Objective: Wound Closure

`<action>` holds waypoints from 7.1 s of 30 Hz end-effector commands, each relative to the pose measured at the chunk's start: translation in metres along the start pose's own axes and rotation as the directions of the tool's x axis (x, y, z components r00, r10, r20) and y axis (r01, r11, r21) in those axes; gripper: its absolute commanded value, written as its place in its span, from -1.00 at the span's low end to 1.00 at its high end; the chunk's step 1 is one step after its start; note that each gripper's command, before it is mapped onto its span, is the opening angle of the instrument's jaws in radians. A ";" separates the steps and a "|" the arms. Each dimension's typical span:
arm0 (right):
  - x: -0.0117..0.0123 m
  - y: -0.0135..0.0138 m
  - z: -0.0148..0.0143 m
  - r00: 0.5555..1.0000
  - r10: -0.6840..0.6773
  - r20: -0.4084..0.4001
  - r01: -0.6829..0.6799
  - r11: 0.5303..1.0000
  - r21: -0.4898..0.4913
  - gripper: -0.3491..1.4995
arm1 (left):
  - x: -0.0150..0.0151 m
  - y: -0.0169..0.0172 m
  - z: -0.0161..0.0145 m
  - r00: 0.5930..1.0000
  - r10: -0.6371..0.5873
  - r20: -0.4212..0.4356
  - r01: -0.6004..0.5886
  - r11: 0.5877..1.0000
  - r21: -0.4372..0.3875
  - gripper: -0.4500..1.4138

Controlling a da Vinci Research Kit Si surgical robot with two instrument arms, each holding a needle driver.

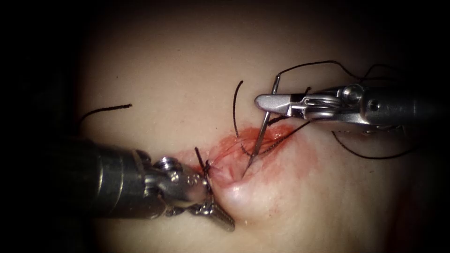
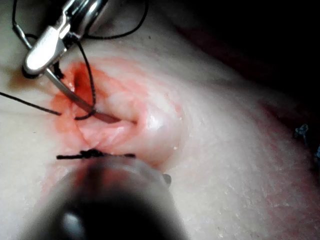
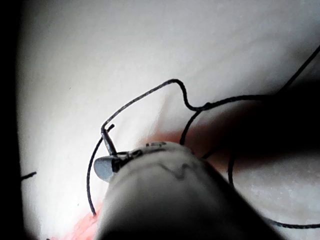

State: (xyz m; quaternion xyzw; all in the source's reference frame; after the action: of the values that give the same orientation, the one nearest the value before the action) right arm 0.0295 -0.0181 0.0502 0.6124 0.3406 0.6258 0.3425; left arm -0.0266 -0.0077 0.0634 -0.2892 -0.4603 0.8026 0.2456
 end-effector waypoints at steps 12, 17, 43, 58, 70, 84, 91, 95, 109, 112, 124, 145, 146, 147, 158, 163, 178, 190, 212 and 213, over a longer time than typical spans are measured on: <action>-0.0004 -0.0001 0.0013 0.999 0.041 0.010 -0.042 0.999 0.025 -1.00 | 0.0001 -0.0003 0.0007 1.000 0.000 0.000 0.000 1.000 0.000 -1.00; -0.0006 -0.0003 0.0015 0.998 0.064 0.017 -0.065 0.997 0.042 -1.00 | 0.0001 -0.0003 0.0007 1.000 0.000 0.000 0.000 1.000 0.000 -1.00; -0.0030 -0.0018 0.0022 0.981 0.179 0.070 -0.184 0.980 0.075 -1.00 | 0.0001 -0.0003 0.0006 1.000 0.000 0.000 0.000 1.000 -0.001 -1.00; -0.0041 -0.0022 0.0031 0.975 0.199 0.098 -0.208 0.973 0.096 -1.00 | 0.0001 -0.0003 0.0006 1.000 0.000 0.000 0.000 1.000 -0.001 -1.00; -0.0043 -0.0023 0.0035 0.975 0.198 0.102 -0.209 0.972 0.104 -1.00 | 0.0001 -0.0003 0.0006 1.000 0.000 0.000 0.000 1.000 -0.001 -1.00; -0.0048 -0.0030 0.0042 0.972 0.203 0.114 -0.218 0.966 0.140 -1.00 | 0.0001 -0.0003 0.0006 1.000 0.000 0.000 0.000 1.000 -0.001 -1.00; -0.0045 -0.0029 0.0036 0.972 0.205 0.115 -0.219 0.967 0.128 -1.00 | 0.0001 -0.0003 0.0006 1.000 0.000 0.000 0.000 1.000 -0.001 -1.00; -0.0045 -0.0029 0.0032 0.972 0.206 0.115 -0.219 0.968 0.119 -1.00 | 0.0001 -0.0003 0.0006 1.000 0.000 0.000 0.000 1.000 -0.001 -1.00; -0.0046 -0.0037 0.0018 0.969 0.216 0.123 -0.229 0.968 0.104 -1.00 | 0.0001 -0.0003 0.0006 1.000 0.000 0.001 0.000 1.000 -0.002 -1.00; -0.0046 -0.0038 0.0017 0.968 0.218 0.122 -0.230 0.968 0.102 -1.00 | 0.0001 -0.0002 0.0005 1.000 0.000 0.001 0.000 1.000 -0.002 -1.00; -0.0054 -0.0042 0.0033 0.968 0.216 0.128 -0.231 0.965 0.124 -1.00 | 0.0001 -0.0002 0.0005 1.000 0.000 0.001 0.000 1.000 -0.002 -1.00; -0.0054 -0.0058 0.0034 0.974 0.164 0.157 -0.194 0.960 0.202 -1.00 | 0.0001 -0.0002 0.0005 1.000 0.000 0.001 0.000 1.000 -0.002 -1.00; -0.0053 -0.0058 0.0034 0.978 0.139 0.157 -0.171 0.962 0.213 -1.00 | 0.0001 -0.0002 0.0005 1.000 0.000 0.001 0.000 1.000 -0.002 -1.00; -0.0052 -0.0058 0.0034 0.981 0.113 0.160 -0.149 0.960 0.235 -1.00 | 0.0001 -0.0002 0.0005 1.000 0.000 0.001 0.000 1.000 -0.002 -1.00; -0.0040 -0.0068 0.0026 0.992 -0.078 0.099 0.039 0.938 0.344 -1.00 | 0.0001 -0.0002 0.0005 1.000 0.000 0.001 0.000 1.000 -0.002 -1.00; -0.0039 -0.0069 0.0023 0.992 -0.077 0.101 0.038 0.938 0.345 -1.00 | 0.0001 -0.0002 0.0005 1.000 0.000 0.001 0.000 1.000 -0.002 -1.00; 0.0050 -0.0075 -0.0056 0.806 -0.502 -0.314 0.576 0.787 0.219 -0.31 | 0.0007 0.0016 -0.0034 0.999 -0.010 -0.050 0.010 1.000 -0.006 -0.21; 0.0054 -0.0056 -0.0044 0.730 -0.580 -0.361 0.662 0.732 0.163 -0.16 | 0.0018 0.0027 -0.0102 0.992 -0.063 -0.114 0.062 0.998 -0.012 -0.59; 0.0093 -0.0010 -0.0025 0.787 -0.595 -0.163 0.616 0.772 0.157 -0.44 | 0.0008 0.0000 -0.0185 0.985 0.062 -0.159 -0.050 0.996 0.074 -0.39; 0.0093 -0.0010 -0.0025 0.787 -0.595 -0.163 0.616 0.772 0.157 -0.44 | 0.0008 0.0000 -0.0185 0.985 0.062 -0.159 -0.050 0.996 0.074 -0.39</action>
State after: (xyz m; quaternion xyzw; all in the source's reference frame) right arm 0.0260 -0.0100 0.0542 0.4772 0.5957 0.4655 0.4481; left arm -0.0140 0.0037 0.0551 -0.3579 -0.4027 0.7982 0.2695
